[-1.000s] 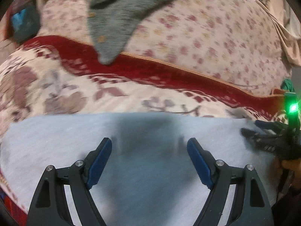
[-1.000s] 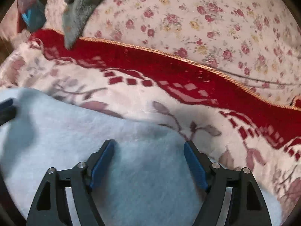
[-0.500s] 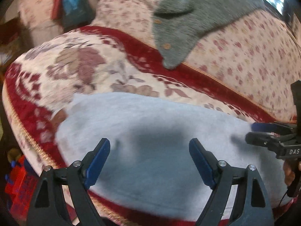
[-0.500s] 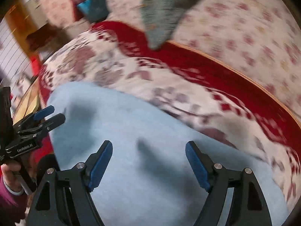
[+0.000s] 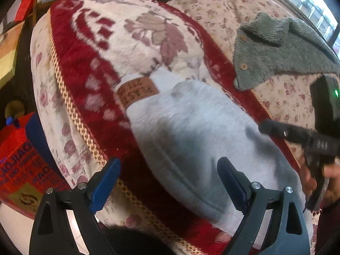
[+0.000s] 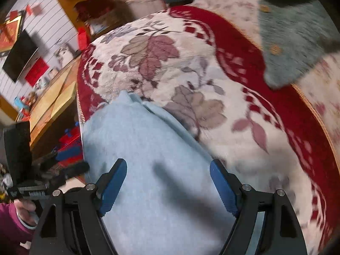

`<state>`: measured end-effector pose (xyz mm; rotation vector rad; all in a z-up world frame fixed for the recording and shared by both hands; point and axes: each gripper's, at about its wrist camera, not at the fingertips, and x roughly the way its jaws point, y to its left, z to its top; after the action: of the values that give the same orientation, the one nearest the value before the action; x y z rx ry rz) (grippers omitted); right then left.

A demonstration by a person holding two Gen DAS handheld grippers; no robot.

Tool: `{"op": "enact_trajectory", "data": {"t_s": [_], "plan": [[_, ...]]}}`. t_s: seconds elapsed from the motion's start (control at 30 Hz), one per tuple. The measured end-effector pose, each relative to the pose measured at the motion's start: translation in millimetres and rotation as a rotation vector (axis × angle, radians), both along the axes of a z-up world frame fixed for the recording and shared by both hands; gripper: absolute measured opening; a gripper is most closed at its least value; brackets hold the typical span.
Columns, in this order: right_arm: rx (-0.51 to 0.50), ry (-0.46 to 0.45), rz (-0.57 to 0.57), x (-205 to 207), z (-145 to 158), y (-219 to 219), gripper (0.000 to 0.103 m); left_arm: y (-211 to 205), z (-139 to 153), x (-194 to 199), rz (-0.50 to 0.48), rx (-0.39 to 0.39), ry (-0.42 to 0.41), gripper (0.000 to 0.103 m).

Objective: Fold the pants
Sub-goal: 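Grasp the labelled waistband end with the right tool and lift it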

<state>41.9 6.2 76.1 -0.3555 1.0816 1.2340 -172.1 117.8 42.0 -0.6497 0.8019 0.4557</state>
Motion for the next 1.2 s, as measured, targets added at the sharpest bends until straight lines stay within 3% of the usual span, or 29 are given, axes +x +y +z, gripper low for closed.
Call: {"op": "enact_trajectory", "data": {"t_s": [0.13,0.33,0.57,0.73,0.87,0.9,0.97,1.0,1.07,1.2], "plan": [[-0.020,-0.007,0.090,4,-9,31,0.085,8,-12,-1,0.017,-0.059,-0.005,0.092],[-0.052,0.060,0.198,5,-29,70,0.085,14,-26,17,0.005,-0.088,0.013,0.093],[-0.046,0.198,0.220,20,-45,95,0.087,12,-31,32,-0.011,-0.075,0.035,0.103],[-0.039,0.175,0.251,16,-47,104,0.085,7,-33,47,-0.003,-0.036,0.055,0.103],[-0.030,0.121,0.286,7,-42,107,0.053,6,-34,57,-0.018,-0.027,0.044,0.102],[-0.031,0.109,0.293,5,-39,106,0.046,7,-33,57,-0.021,-0.030,0.025,0.100],[-0.021,0.068,0.303,0,-32,102,0.036,6,-30,58,-0.048,-0.041,-0.029,0.066],[-0.017,0.049,0.306,-2,-28,100,0.031,5,-29,58,-0.057,-0.047,-0.046,0.060],[-0.003,0.033,0.300,-4,-21,96,0.027,0,-26,58,-0.094,-0.049,-0.078,0.038],[0.014,0.004,0.292,-9,-11,90,0.023,-6,-16,57,-0.118,-0.027,-0.123,0.031]]}}
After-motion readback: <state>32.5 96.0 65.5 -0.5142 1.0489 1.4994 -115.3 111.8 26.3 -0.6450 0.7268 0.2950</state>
